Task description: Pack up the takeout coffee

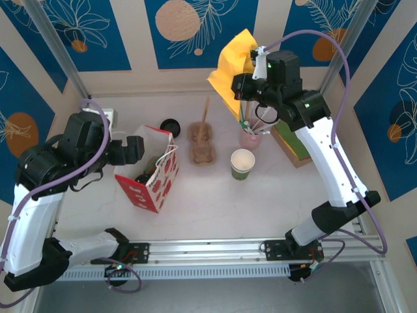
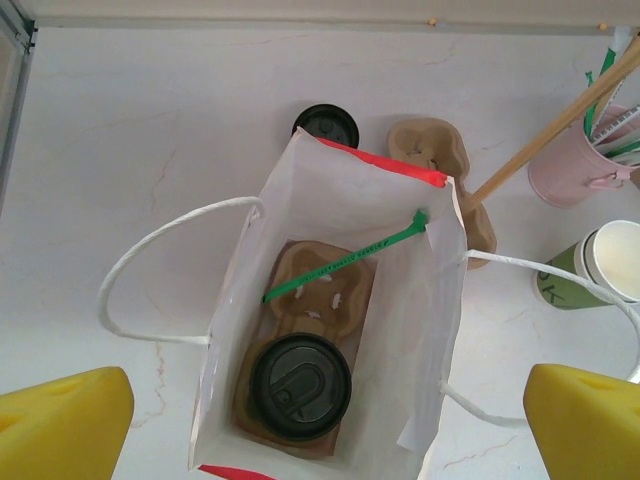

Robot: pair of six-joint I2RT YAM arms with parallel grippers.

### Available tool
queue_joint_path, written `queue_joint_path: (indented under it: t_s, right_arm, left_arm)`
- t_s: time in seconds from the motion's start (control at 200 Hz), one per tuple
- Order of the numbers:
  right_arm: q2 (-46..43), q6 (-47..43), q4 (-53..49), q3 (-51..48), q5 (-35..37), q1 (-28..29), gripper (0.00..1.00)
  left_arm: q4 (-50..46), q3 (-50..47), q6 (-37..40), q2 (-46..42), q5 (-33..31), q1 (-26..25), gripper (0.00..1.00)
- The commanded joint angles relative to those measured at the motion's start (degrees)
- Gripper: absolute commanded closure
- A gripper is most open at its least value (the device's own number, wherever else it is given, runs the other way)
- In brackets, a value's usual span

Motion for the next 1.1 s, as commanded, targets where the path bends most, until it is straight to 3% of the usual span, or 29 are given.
queue_joint_path:
  t_s: [0.0,0.575,1.095]
  right_arm:
    - [0.4,-0.8,0.0,1.1,2.3,0.0,1.00]
    - [0.2,-0.5,1.0,1.1,-0.1,-1.0,1.00]
    - [6.4,8.6,12.0,2.7,-4.6,15.3,1.00]
  left_arm:
    - [-1.7,-0.5,-1.4,-1.3,-1.2,0.6,0.00]
    - [-1.5,-0.1,-0.7,-0.1,-1.3,0.6,0.00]
    - [-3.5,1.0,-1.8,-2.9,-5.6,0.6,0.00]
